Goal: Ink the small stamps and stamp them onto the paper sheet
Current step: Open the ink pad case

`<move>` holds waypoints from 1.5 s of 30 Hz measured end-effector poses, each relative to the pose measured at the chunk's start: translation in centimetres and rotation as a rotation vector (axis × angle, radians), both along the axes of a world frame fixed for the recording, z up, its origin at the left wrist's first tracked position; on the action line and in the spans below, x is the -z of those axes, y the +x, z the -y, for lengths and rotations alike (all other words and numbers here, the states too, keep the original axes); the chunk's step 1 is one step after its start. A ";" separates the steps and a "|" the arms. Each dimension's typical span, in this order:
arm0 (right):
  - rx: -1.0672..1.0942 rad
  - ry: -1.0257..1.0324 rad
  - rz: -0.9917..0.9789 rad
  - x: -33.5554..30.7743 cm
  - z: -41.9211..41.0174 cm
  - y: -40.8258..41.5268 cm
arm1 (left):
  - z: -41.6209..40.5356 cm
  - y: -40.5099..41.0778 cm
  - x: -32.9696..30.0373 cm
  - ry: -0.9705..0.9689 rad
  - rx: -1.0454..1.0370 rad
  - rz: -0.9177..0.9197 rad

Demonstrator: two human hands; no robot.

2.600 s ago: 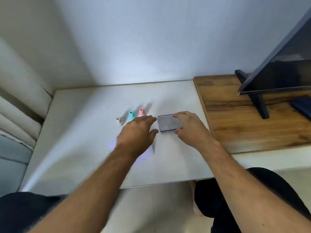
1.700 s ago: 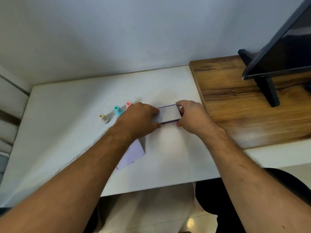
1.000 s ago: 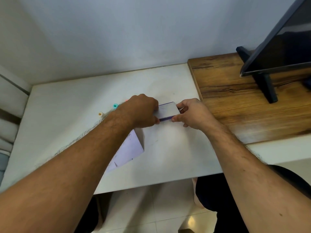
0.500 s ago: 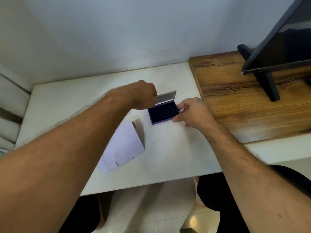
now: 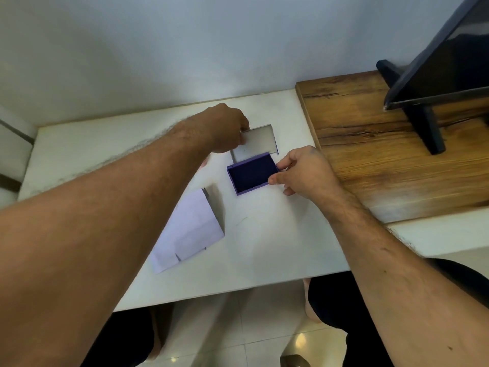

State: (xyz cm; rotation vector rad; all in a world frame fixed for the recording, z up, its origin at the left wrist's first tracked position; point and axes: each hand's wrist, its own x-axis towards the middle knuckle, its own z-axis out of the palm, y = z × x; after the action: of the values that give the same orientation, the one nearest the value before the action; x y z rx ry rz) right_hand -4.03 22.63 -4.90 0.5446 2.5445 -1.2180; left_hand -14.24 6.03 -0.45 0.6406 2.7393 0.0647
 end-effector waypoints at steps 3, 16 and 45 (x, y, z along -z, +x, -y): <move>0.022 0.016 0.012 -0.1 0.1 0.0 | -0.3 0.5 0.3 0.000 -0.043 -0.044; -0.019 0.156 -0.048 -0.1 0.5 0.1 | 0.9 0.6 1.2 -0.093 -0.057 -0.083; -0.226 0.376 -0.229 -3.2 6.9 3.9 | 10.7 13.0 -2.5 0.087 -0.299 -0.232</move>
State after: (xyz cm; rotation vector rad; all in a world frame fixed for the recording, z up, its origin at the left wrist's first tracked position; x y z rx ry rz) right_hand -0.08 15.72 -1.75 0.1882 2.9530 -0.7662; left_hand -1.25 -4.71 2.10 0.2678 3.0512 0.1905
